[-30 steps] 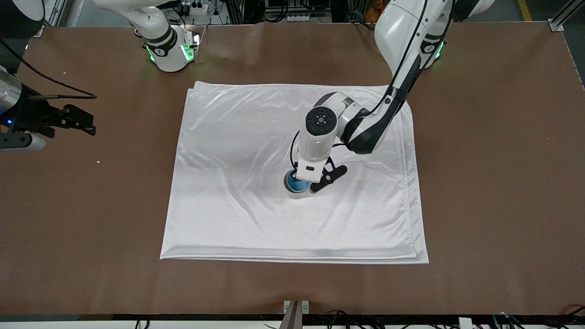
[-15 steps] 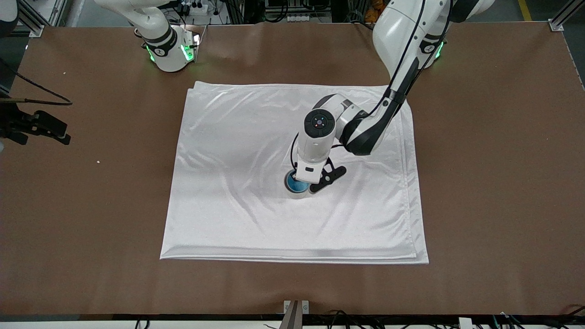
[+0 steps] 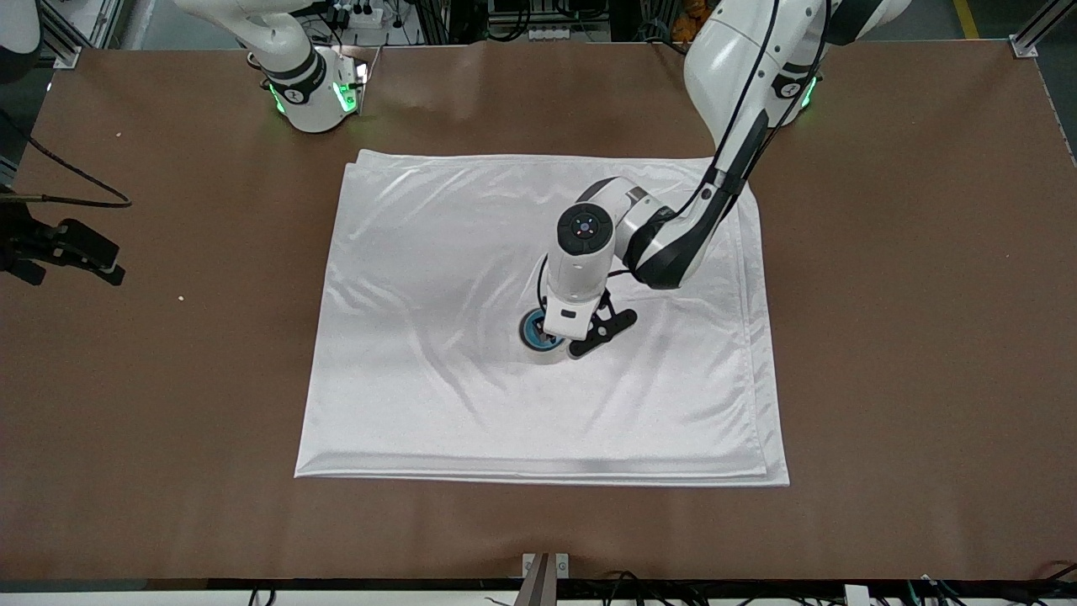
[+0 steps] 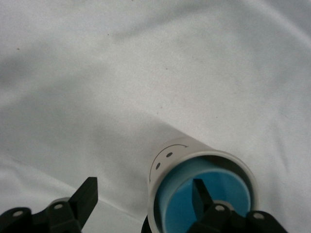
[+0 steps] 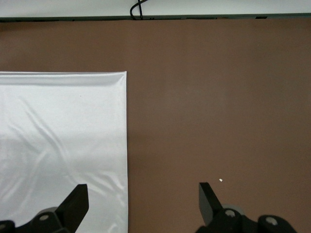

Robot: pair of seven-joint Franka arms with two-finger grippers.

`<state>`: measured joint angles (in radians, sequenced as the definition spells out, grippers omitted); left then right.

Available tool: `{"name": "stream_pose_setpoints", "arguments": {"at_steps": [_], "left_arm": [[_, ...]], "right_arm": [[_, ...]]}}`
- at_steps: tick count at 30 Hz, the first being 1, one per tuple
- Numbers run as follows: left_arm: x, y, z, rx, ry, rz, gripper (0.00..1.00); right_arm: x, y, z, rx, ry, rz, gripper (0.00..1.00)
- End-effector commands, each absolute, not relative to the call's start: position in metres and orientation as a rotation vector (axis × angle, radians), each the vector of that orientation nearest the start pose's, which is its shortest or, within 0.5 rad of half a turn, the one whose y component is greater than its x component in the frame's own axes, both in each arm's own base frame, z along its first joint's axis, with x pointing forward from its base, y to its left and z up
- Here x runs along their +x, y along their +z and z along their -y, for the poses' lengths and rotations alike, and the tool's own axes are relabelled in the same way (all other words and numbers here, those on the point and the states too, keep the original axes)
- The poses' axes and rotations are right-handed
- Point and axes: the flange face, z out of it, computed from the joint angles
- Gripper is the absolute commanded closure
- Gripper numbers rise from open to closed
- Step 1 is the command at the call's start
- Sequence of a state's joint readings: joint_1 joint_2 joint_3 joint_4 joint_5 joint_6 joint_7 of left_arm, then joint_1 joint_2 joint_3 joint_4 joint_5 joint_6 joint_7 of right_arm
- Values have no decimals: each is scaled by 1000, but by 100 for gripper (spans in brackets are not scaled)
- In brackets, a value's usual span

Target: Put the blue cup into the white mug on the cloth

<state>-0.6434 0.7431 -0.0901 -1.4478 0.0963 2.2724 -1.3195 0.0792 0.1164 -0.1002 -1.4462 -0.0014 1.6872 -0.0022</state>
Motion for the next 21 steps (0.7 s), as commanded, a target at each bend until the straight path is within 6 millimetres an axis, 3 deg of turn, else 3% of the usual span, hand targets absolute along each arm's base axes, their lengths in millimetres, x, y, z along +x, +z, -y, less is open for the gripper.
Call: {"name": "stream_pose_setpoints", "arguments": {"at_steps": [1,6,13,21], "left_arm": [[555,258,483,-3077,-147,873,8],[555,261,483,-3080,-151,874,5],[564,279,475,-3083,-185,897,0],[598,309,433,-3044,-284,958,0]], "right_arm": [[592,628,16,-3145,-213,-30,0],[592,627,29,-3144,-217,-64,0],[592,626,30,-3145,-208,-69,0],[588,626,20,-3144,-164,-43,0]]}}
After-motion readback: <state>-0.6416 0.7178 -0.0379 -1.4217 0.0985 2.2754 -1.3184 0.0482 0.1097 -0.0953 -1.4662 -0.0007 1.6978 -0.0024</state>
